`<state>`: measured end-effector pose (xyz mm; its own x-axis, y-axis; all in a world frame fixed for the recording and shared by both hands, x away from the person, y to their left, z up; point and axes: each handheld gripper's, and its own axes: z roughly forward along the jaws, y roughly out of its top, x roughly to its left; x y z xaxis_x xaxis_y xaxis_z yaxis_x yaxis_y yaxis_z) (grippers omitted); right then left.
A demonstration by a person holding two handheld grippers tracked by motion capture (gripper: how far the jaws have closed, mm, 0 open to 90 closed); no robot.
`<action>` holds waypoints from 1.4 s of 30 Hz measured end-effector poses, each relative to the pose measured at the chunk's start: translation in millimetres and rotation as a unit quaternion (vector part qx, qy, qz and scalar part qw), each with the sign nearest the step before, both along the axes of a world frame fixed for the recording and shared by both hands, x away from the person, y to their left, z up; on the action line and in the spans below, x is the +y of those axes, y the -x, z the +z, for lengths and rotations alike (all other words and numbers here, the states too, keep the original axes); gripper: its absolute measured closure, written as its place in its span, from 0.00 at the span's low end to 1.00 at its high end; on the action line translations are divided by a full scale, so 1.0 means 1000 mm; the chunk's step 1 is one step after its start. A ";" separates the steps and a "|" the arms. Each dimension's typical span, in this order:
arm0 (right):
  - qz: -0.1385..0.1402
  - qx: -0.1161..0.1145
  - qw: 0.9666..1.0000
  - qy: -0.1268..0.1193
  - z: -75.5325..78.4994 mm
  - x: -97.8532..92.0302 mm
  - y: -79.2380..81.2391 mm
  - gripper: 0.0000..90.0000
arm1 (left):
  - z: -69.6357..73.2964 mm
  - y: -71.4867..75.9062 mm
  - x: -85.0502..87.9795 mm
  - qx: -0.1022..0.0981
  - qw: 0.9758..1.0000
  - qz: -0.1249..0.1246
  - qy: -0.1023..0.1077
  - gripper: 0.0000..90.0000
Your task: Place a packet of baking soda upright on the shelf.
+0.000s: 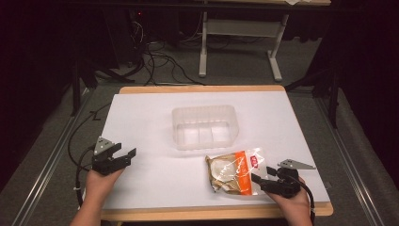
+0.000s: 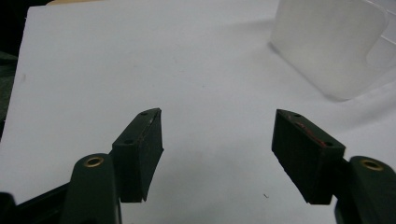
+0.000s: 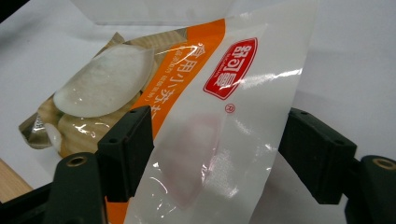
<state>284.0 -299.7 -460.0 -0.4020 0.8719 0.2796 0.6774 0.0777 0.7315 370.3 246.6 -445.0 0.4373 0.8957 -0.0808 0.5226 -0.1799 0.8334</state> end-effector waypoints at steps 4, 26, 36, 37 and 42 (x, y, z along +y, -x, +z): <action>0.003 -0.013 1.000 -0.007 0.004 0.002 0.004 0.34 | 0.000 0.000 0.000 0.000 1.000 -0.001 0.000 0.38; 0.059 -0.129 0.990 0.001 0.035 0.048 0.036 0.36 | -0.001 -0.001 -0.002 0.003 1.000 -0.004 -0.004 0.38; 0.051 -0.149 0.987 0.019 0.043 0.051 0.040 1.00 | -0.001 -0.001 -0.002 0.004 1.000 -0.004 -0.005 0.38; 0.051 -0.149 0.987 0.019 0.043 0.051 0.040 1.00 | -0.001 -0.001 -0.002 0.004 1.000 -0.005 -0.004 0.38; 0.039 -0.151 0.987 0.025 0.050 0.046 0.035 1.00 | -0.001 -0.001 -0.002 0.004 1.000 -0.005 -0.005 0.38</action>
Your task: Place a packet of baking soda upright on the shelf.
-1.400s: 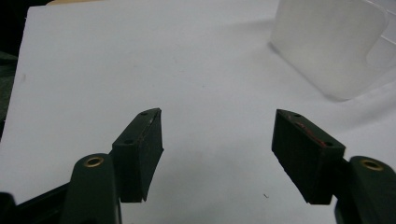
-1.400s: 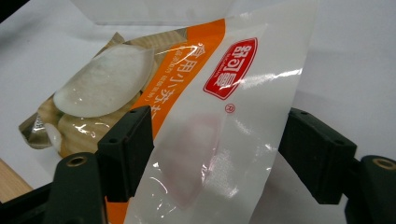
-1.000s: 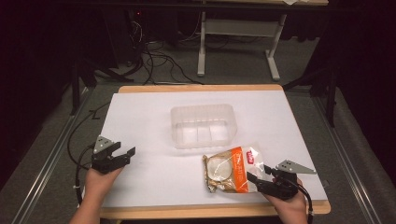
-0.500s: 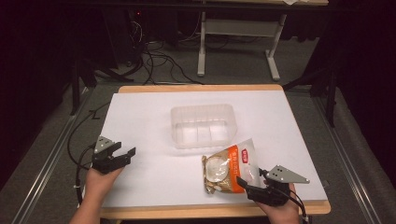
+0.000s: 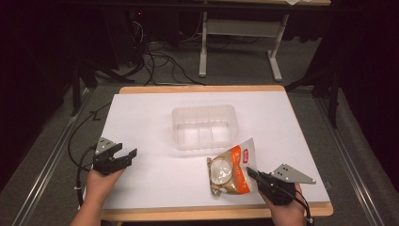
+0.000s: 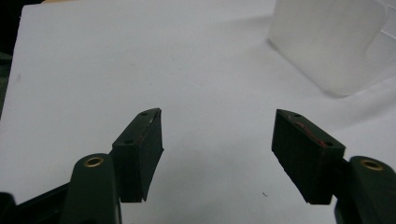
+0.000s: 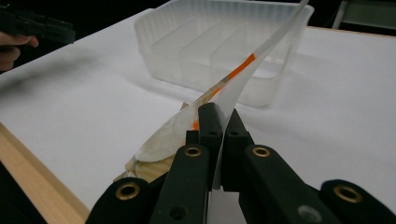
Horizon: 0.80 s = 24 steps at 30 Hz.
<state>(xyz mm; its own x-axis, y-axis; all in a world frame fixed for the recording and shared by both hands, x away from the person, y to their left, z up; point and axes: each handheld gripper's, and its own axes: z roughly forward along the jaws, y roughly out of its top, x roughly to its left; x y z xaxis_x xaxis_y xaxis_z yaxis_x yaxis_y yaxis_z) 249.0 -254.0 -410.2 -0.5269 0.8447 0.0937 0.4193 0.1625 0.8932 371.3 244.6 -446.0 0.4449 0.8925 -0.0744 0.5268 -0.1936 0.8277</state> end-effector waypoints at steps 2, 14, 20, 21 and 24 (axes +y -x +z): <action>-0.011 -0.005 1.000 0.001 0.002 -0.007 -0.001 1.00 | 0.000 0.000 0.000 0.000 1.000 0.000 0.001 0.38; -0.086 -0.049 0.993 0.058 0.027 -0.044 -0.025 1.00 | -0.001 0.000 -0.002 0.002 1.000 -0.001 -0.008 0.38; -0.117 -0.046 0.991 0.045 0.034 -0.055 -0.064 1.00 | -0.001 0.000 0.000 0.003 1.000 0.002 -0.003 0.38; -0.117 -0.046 0.991 0.045 0.034 -0.055 -0.064 1.00 | -0.001 0.000 0.001 0.003 1.000 0.002 -0.002 0.38; -0.114 -0.050 0.992 0.020 0.029 -0.054 -0.064 0.97 | -0.001 -0.001 0.001 0.003 1.000 0.002 -0.002 0.38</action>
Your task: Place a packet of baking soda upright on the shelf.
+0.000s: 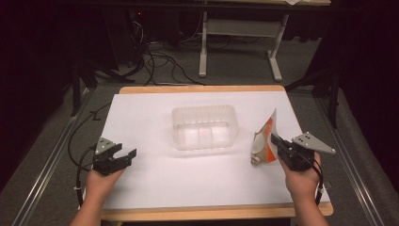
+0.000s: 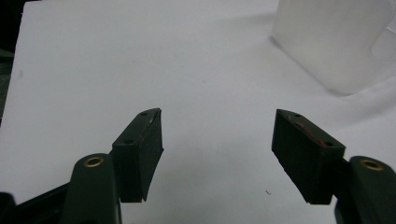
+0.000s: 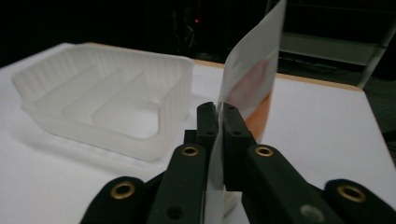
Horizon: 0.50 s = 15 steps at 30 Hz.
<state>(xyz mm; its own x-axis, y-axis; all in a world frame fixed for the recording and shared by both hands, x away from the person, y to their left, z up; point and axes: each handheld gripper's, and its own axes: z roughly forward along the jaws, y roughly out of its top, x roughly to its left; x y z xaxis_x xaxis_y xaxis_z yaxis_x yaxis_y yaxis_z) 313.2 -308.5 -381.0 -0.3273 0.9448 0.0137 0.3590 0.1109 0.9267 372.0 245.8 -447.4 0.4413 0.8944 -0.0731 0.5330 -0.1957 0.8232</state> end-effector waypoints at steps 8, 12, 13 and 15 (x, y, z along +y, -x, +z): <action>0.006 -0.005 1.000 -0.028 -0.012 -0.007 0.011 0.80 | 0.000 0.000 -0.003 -0.001 1.000 -0.003 -0.003 0.38; 0.009 -0.009 1.000 -0.029 -0.019 -0.007 0.016 0.72 | 0.000 0.000 -0.003 -0.001 1.000 -0.003 -0.003 0.38; 0.008 -0.009 1.000 -0.029 -0.020 -0.006 0.017 0.71 | 0.000 0.000 -0.003 -0.001 1.000 -0.004 -0.003 0.38; 0.013 -0.010 1.000 -0.026 -0.022 -0.003 0.018 0.69 | 0.000 0.000 -0.003 0.000 1.000 -0.006 -0.003 0.38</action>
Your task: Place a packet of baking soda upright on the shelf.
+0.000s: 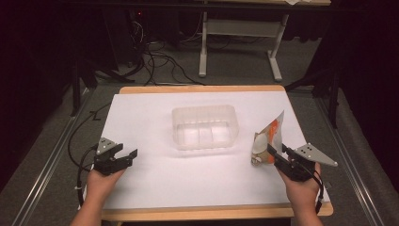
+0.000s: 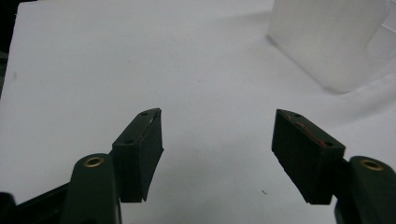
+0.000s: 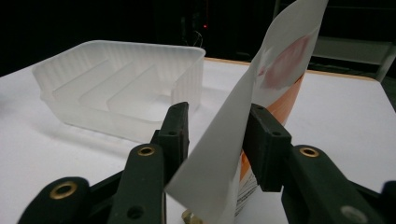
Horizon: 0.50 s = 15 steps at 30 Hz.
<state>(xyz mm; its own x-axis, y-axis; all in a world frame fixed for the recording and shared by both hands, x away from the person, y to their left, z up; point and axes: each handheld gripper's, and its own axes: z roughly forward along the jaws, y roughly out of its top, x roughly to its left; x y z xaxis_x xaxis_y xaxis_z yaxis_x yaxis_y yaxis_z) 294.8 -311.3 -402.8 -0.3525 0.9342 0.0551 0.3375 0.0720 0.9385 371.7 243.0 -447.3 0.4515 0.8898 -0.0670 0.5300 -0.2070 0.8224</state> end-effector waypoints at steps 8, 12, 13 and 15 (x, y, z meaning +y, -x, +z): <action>0.002 -0.005 1.000 0.018 -0.004 0.013 0.004 0.55 | 0.000 -0.001 0.000 0.000 1.000 -0.003 0.002 0.38; 0.002 0.002 1.000 0.021 -0.010 0.017 0.003 0.54 | 0.000 0.000 0.000 0.001 1.000 -0.004 0.001 0.38; 0.002 0.002 1.000 0.021 -0.010 0.017 0.003 0.54 | 0.000 0.000 0.000 0.001 1.000 -0.004 0.001 0.38; 0.002 0.008 1.000 0.024 -0.013 0.018 0.002 0.55 | 0.000 0.000 -0.001 0.001 1.000 -0.005 0.001 0.38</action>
<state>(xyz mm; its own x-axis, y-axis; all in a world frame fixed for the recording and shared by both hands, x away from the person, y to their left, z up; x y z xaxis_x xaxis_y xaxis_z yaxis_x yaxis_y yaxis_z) 293.0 -293.1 -415.8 -0.3552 0.9346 0.0164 0.3523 0.1176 0.9285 371.5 242.2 -447.0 0.4593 0.8855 -0.0703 0.5299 -0.2096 0.8217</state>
